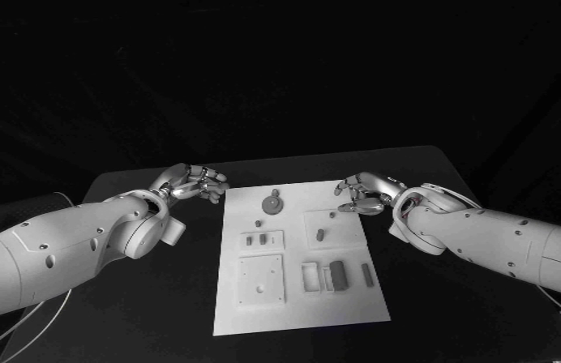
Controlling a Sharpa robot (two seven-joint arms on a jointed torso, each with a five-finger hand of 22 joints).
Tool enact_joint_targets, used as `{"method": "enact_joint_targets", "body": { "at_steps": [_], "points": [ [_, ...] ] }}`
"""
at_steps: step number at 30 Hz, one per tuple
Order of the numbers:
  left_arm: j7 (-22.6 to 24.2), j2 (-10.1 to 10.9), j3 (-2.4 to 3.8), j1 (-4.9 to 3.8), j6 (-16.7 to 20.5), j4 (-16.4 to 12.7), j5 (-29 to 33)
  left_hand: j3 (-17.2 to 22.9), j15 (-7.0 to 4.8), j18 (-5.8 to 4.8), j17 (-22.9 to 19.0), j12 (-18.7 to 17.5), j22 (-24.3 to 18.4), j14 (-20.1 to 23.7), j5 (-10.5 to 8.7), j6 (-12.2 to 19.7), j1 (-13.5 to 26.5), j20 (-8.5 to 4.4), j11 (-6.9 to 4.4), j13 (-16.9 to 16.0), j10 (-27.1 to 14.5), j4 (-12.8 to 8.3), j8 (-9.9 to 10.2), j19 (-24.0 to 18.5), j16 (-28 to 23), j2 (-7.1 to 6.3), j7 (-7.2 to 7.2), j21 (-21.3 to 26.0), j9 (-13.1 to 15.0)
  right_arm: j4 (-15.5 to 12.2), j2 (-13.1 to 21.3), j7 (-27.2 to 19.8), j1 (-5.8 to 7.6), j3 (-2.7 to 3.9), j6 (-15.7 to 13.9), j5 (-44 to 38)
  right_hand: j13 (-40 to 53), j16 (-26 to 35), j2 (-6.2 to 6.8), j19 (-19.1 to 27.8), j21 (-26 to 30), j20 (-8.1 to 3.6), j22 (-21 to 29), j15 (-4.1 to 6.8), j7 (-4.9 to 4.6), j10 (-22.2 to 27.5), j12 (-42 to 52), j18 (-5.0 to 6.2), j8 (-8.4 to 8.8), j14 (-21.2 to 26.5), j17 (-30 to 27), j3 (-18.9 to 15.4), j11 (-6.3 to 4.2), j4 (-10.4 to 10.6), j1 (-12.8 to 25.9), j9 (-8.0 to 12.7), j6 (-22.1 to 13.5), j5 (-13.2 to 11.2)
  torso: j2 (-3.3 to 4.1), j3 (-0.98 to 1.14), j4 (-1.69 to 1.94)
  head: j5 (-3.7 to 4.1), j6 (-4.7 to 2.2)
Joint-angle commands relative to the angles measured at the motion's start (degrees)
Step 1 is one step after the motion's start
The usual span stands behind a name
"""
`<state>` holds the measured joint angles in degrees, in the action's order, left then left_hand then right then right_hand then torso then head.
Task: Assemble the parts on the task board
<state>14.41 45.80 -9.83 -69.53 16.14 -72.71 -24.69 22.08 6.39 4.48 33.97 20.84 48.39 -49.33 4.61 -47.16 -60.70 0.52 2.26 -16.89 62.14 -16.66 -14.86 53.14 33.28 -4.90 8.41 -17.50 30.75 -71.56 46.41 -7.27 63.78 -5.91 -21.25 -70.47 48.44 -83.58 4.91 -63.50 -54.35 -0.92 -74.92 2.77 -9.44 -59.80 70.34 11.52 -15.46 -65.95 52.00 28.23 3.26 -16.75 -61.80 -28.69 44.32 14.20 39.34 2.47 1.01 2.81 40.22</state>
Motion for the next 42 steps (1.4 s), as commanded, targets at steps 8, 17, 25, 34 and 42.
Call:
{"method": "enact_joint_targets", "body": {
  "at_steps": [8, 17, 25, 34, 42],
  "points": [
    [2.1, -0.1, 0.02, 0.10, 0.3, -0.6, 0.8, -0.5, -0.07, 1.13, 0.2, -0.4, -0.1, -0.8, 0.08, -1.9, -0.7, 0.18, 4.94, 0.2, -4.5, 0.0, -0.1, 0.6, -0.2, 0.26, 1.75, 0.4, 0.1, 1.3, -1.1, -0.4, -1.22, -0.16, -0.7, -6.2, -0.1, -0.1, -0.02, -0.3, -0.1, -0.39, -0.8, 0.14, -0.27, -0.6, 0.0, 3.48, -0.29, -0.4, -0.1, -0.4, -0.08, 0.0, -0.7, -0.1, 1.0, 0.0, 0.10, -0.08, 0.08, 0.08, 0.35],
    [2.2, -0.1, 0.02, 0.14, 0.1, -0.7, 0.8, -0.5, -0.07, 1.13, 0.2, -0.4, -0.1, -0.8, 0.08, -1.9, -0.7, 0.18, 4.94, 0.2, -4.5, 0.0, -0.1, 0.6, -0.2, 0.26, 1.75, 0.4, 0.1, 2.8, -2.4, 0.1, -1.82, -0.45, -0.5, -6.7, -0.1, -0.1, -0.02, -0.3, -0.1, -0.39, -0.8, 0.14, -0.27, -0.6, 0.0, 3.48, -0.29, -0.4, -0.1, -0.4, -0.08, 0.0, -0.7, -0.1, 1.0, 0.0, 0.09, -0.13, 0.09, -0.02, 0.71],
    [2.2, -0.1, 0.02, 0.14, 0.2, -0.6, 0.8, -0.7, -0.06, 1.08, 0.3, -0.5, -0.3, -0.8, 0.34, -2.0, -0.2, 0.18, 4.91, 0.3, -4.2, 0.2, -0.1, 0.8, -0.4, 0.86, 1.76, 0.5, 0.0, 3.8, -3.1, 0.4, -2.07, -0.59, -0.1, -6.8, -0.2, -0.1, -0.97, -0.5, -0.1, -0.31, -0.8, 0.35, -0.02, -0.8, -0.1, 3.48, -0.74, -0.6, -0.2, -0.5, -0.32, 0.2, 0.1, -0.2, 2.0, 0.7, 0.07, -0.12, 0.06, -0.15, 0.98],
    [2.3, -0.2, 0.02, 0.14, 0.2, -0.6, 0.8, -0.8, -0.06, 1.06, 0.3, -0.6, -0.3, -0.8, 0.39, -1.9, -0.1, 0.16, 4.92, 0.3, -4.2, 0.2, 0.0, 0.8, -0.5, 0.96, 1.80, 0.5, 0.0, 4.8, -3.9, 0.2, -2.66, -0.69, -0.3, -6.8, -0.4, 0.1, -2.83, -0.8, 0.0, -0.35, -0.7, 0.69, 0.34, -1.2, -0.3, 3.48, -1.03, -0.9, -0.3, -0.3, -0.67, 0.4, 1.8, -0.1, 3.1, 1.3, 0.07, -0.07, 0.02, -0.19, 1.13],
    [2.1, -0.1, 0.02, 0.14, 0.3, -0.5, 1.0, -1.1, 0.04, 0.99, 0.4, -1.1, -0.5, -0.6, 0.46, -1.7, 0.1, 0.21, 5.16, 0.6, -4.7, 0.2, 0.2, 0.6, -0.8, 1.08, 1.92, 0.8, -0.1, 5.4, -4.2, 0.4, -2.84, -0.70, 0.2, -6.8, -0.4, 0.2, -3.81, -0.9, 0.0, -0.40, -0.7, 1.13, 0.84, -1.4, -0.5, 3.48, -1.57, -1.0, -0.3, 0.2, -1.15, 0.5, 3.1, -0.1, 4.7, 1.6, 0.06, -0.09, 0.00, 0.03, 1.36]
  ]
}}
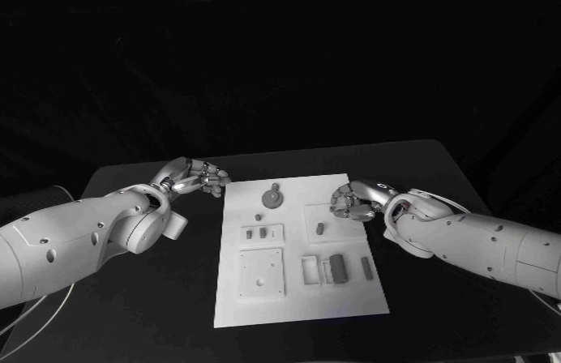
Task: Assemble the parts on the task board
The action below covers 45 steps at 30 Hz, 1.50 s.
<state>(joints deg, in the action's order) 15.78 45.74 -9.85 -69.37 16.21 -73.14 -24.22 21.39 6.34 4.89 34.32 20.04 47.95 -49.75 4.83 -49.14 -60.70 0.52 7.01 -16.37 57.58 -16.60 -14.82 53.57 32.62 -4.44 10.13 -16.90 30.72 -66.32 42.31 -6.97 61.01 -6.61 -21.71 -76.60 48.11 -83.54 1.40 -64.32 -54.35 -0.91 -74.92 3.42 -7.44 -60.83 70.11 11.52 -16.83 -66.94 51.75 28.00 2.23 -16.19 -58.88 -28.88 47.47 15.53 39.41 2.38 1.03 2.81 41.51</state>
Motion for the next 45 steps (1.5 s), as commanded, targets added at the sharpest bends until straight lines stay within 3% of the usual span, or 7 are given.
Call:
{"method": "enact_joint_targets", "body": {
  "at_steps": [1, 26, 39, 45],
  "points": [
    [0.7, -0.1, 0.04, -0.02, 0.3, 0.0, 0.6, -0.4, 0.09, 0.58, 0.1, -0.3, -0.1, -0.2, 0.24, 0.3, 0.1, 0.22, 0.42, 0.1, -0.1, 0.1, 0.2, 0.2, -0.2, 0.63, 0.21, 0.2, -0.1, 0.3, -0.2, 0.1, -0.09, 0.00, 0.7, -0.7, -0.1, 0.1, -0.29, -0.1, 0.1, -0.41, -0.7, 0.48, -1.15, -0.3, -0.3, 3.48, -0.19, -0.1, 0.0, 0.4, -0.13, -0.1, 0.2, 0.1, 1.6, 0.3, -0.02, 0.00, -0.03, 0.04, 0.06],
    [1.6, -0.2, 0.05, -0.02, 0.3, -0.1, 1.7, -1.0, 0.12, 0.57, 0.4, -0.8, -0.2, -0.2, -0.60, 0.4, 0.8, 0.24, 0.65, 0.3, -0.4, 0.2, 0.3, 0.3, -0.5, 0.89, 0.27, 0.5, -0.2, 1.2, -1.7, 2.3, -0.42, -0.04, 1.9, -2.2, -0.1, 0.2, -0.50, 0.0, 0.1, -0.47, -0.7, 0.59, -1.07, -0.4, -0.5, 3.48, -0.01, 0.0, 0.0, 0.7, -0.22, -0.1, 0.6, 0.3, 1.7, -0.3, -0.03, -0.01, -0.01, 0.10, 0.16],
    [1.5, -0.2, 0.05, -0.02, -0.6, -0.1, 2.2, -1.0, 0.12, 0.58, 0.5, -0.9, -0.2, -0.2, -0.64, 0.4, 0.8, 0.24, 0.65, 0.3, -0.4, 0.2, 0.3, 0.3, -0.5, 0.98, 0.27, 0.5, -0.2, 1.3, -2.1, 3.0, -0.43, -0.04, 1.9, -3.1, 0.0, 0.1, -2.25, -0.1, 0.0, -0.65, -0.8, 0.99, -0.56, -0.6, -0.5, 3.48, -0.48, -0.2, 0.0, 1.5, -0.70, -0.5, 0.1, 0.3, 3.0, 0.3, -0.04, 0.03, -0.09, 0.01, 0.24],
    [1.5, -0.3, 0.05, -0.02, -1.0, -0.1, 2.5, -1.0, 0.12, 0.59, 0.5, -0.9, -0.3, -0.2, -0.64, 0.4, 0.8, 0.23, 0.65, 0.4, -0.4, 0.2, 0.3, 0.3, -0.5, 1.04, 0.27, 0.6, -0.2, 1.4, -2.1, 3.6, -0.43, -0.04, 1.7, -3.5, 0.1, 0.1, -2.40, -0.1, -0.1, -0.73, -0.9, 1.12, -0.44, -0.7, -0.5, 3.48, -0.55, -0.3, 0.1, 1.7, -0.82, -0.5, -0.3, 0.3, 3.3, 0.7, -0.02, 0.01, -0.03, 0.10, 0.33]
  ]
}}
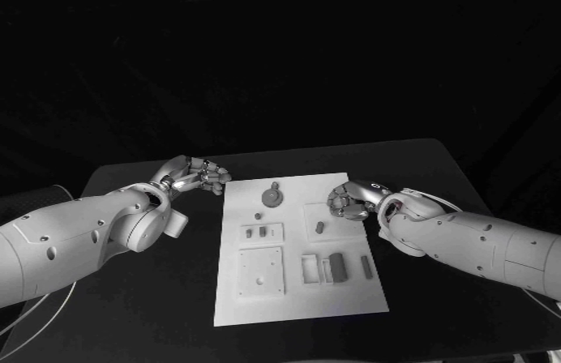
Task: Assemble the parts on the task board
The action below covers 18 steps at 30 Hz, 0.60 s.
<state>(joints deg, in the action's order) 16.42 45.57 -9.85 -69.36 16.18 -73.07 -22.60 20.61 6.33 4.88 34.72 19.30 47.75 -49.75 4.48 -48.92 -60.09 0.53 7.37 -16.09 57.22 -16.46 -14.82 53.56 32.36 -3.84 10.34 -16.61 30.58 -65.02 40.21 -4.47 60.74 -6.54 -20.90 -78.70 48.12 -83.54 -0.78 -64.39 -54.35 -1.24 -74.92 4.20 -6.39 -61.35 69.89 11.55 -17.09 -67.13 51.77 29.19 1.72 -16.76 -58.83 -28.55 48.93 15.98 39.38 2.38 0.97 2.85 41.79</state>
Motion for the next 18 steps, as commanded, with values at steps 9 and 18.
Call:
{"method": "enact_joint_targets", "body": {
  "at_steps": [9, 18],
  "points": [
    [0.8, -0.1, 0.05, -0.03, -1.6, -0.1, 1.9, -0.2, 0.13, 0.60, 0.1, -0.2, -0.1, -0.2, -0.30, 0.2, 0.1, 0.23, 0.30, 0.1, 0.0, 0.0, 0.3, 0.3, -0.3, 0.52, 0.07, 0.3, -0.1, 0.3, 0.1, 0.9, -0.15, -0.10, 1.2, -1.2, 0.1, 0.1, 0.32, 0.0, -0.2, -0.43, -0.9, 0.38, -1.47, -0.2, -0.3, 3.45, -0.23, -0.1, 0.1, 0.4, -0.33, 0.0, -0.5, 0.1, 1.8, 0.2, 0.00, 0.04, 0.00, 0.16, 0.05],
    [0.9, -0.2, 0.05, -0.03, -1.8, -0.1, 1.9, -0.2, 0.14, 0.60, 0.2, -0.2, -0.1, -0.2, -0.31, 0.2, 0.1, 0.24, 0.30, 0.1, 0.0, 0.0, 0.3, 0.3, -0.4, 0.66, 0.06, 0.3, -0.1, 0.3, 0.1, 0.8, -0.15, -0.11, 1.0, -0.4, 0.1, 0.1, 0.15, 0.0, -0.2, -0.46, -0.9, 0.41, -1.40, -0.3, -0.3, 3.45, -0.35, -0.1, 0.1, 0.4, -0.39, 0.0, -0.7, 0.0, 2.1, 0.1, 0.01, 0.03, 0.00, -0.04, 0.26]
  ]
}}
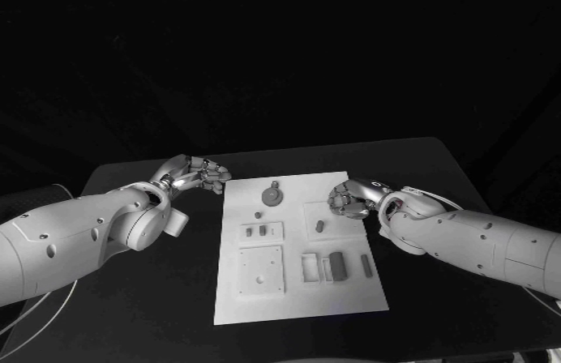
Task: Assemble the parts on the task board
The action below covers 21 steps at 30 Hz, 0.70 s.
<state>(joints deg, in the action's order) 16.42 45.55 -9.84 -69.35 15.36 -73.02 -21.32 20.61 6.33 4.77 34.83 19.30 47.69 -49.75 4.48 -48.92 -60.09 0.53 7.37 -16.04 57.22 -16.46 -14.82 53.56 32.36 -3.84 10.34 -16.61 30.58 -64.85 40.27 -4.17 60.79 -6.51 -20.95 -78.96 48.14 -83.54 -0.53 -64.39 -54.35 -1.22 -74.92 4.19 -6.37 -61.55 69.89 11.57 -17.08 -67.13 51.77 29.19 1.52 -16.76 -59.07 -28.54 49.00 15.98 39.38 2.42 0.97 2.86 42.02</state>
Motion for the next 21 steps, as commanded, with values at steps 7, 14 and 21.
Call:
{"method": "enact_joint_targets", "body": {
  "at_steps": [7, 14, 21],
  "points": [
    [0.9, -0.1, 0.04, -0.04, -0.9, -0.1, 0.7, -0.2, 0.14, 0.71, 0.1, -0.2, -0.1, -0.2, -0.31, 0.1, 0.0, 0.24, 0.30, 0.1, 0.0, 0.0, 0.3, 0.3, -0.4, 0.71, 0.05, 0.3, -0.1, 0.1, 0.0, 0.7, -0.21, -0.14, 0.9, -0.8, 0.1, 0.1, -0.11, 0.0, -0.3, -0.51, -1.0, 0.54, -1.27, -0.3, -0.3, 3.43, -0.57, -0.2, 0.1, 0.3, -0.34, 0.0, -0.6, 0.0, 2.6, -0.5, 0.02, -0.02, 0.04, -0.05, 0.03],
    [0.9, 0.0, 0.04, -0.04, -1.0, -0.2, 0.7, -0.3, 0.13, 0.71, 0.1, -0.2, -0.1, -0.2, -0.32, 0.1, 0.0, 0.24, 0.29, 0.1, 0.0, 0.0, 0.3, 0.3, -0.4, 0.72, 0.03, 0.4, -0.1, 0.1, -0.3, 0.9, -0.21, -0.14, 0.8, -1.5, 0.1, 0.1, -0.27, -0.1, -0.4, -0.57, -1.0, 0.79, -0.88, -0.7, -0.4, 3.43, -1.16, -0.5, 0.1, 0.2, -0.70, 0.0, -0.9, -0.2, 3.8, -0.9, 0.02, -0.06, 0.05, -0.11, 0.20],
    [0.7, 0.1, 0.04, -0.04, -0.8, -0.2, 0.7, -0.3, 0.13, 0.72, 0.1, -0.2, -0.1, -0.2, -0.32, 0.1, -0.1, 0.23, 0.27, 0.1, 0.1, -0.1, 0.3, 0.3, -0.4, 0.74, 0.02, 0.4, -0.1, 0.4, -0.7, 1.2, -0.23, -0.15, 0.2, -2.7, 0.1, 0.1, -0.25, 0.0, -0.5, -0.62, -1.0, 1.05, -0.55, -1.0, -0.5, 3.43, -1.56, -0.6, 0.1, 0.1, -1.01, 0.0, -1.1, -0.4, 4.8, -1.3, 0.03, -0.05, 0.05, -0.13, 0.31]
  ]
}}
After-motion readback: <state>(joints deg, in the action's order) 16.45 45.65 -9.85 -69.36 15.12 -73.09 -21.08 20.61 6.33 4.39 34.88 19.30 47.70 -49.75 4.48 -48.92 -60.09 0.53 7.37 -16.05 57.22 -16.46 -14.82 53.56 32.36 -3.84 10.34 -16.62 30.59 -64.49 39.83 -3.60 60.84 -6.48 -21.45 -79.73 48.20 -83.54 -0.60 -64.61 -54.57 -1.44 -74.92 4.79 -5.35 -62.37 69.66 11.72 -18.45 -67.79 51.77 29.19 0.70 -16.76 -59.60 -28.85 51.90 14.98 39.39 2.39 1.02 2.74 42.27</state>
